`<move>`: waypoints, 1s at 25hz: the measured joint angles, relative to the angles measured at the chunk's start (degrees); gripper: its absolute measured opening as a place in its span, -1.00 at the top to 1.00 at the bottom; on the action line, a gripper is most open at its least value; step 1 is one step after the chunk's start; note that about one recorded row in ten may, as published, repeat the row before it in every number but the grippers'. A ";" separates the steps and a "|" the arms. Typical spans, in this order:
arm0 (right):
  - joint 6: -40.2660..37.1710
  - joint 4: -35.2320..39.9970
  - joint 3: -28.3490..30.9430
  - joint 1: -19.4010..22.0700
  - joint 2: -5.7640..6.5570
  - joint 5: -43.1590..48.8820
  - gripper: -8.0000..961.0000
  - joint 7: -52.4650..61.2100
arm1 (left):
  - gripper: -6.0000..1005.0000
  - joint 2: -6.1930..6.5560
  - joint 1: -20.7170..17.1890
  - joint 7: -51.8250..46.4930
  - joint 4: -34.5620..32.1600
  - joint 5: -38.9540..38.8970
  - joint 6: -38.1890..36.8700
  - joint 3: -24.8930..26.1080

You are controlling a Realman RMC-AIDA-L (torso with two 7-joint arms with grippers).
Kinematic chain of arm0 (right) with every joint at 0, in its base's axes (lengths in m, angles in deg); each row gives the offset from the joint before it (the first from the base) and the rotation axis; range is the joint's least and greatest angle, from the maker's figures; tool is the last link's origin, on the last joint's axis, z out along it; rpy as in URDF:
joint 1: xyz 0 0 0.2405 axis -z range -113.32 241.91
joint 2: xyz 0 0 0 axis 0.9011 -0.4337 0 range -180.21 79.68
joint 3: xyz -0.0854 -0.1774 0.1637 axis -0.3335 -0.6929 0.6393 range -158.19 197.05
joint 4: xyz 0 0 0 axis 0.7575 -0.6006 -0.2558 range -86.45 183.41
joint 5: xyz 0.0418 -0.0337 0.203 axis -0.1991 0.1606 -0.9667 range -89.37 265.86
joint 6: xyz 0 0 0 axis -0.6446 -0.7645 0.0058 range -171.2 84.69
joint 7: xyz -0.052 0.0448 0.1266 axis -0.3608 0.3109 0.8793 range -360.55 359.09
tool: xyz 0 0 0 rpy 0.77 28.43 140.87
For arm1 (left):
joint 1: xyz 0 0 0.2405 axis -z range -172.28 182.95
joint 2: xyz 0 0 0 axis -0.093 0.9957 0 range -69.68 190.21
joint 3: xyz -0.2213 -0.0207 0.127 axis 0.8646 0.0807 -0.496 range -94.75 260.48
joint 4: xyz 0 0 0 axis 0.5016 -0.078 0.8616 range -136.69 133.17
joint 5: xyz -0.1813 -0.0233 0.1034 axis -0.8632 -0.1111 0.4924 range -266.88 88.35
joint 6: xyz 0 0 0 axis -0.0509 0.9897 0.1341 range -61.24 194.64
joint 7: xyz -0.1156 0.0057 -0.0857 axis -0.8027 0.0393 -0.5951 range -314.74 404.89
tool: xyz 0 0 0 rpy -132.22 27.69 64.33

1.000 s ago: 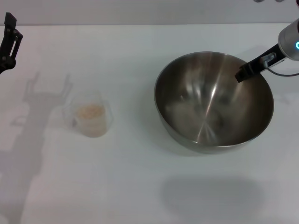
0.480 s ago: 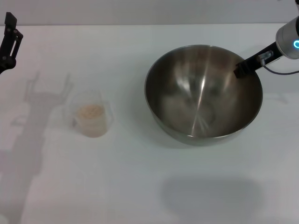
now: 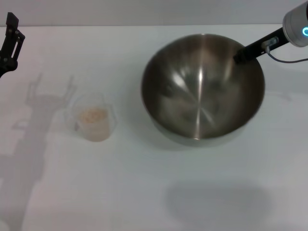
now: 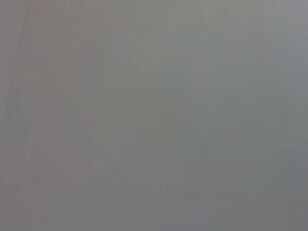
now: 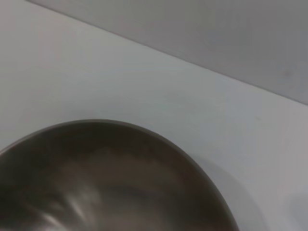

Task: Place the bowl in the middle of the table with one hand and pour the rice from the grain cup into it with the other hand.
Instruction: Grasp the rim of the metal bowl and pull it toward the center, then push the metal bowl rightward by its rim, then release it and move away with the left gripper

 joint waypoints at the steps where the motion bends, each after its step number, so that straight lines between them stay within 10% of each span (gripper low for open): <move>1: -0.05 0.07 0.00 0.02 0.00 -0.66 0.96 -0.19 | -0.54 0.00 0.00 0.00 0.01 0.00 0.00 0.00; 25: -6.27 -12.63 -0.87 -4.03 -0.44 -6.50 0.95 -2.46 | -0.52 0.00 0.18 0.00 -0.20 0.09 -0.19 -0.53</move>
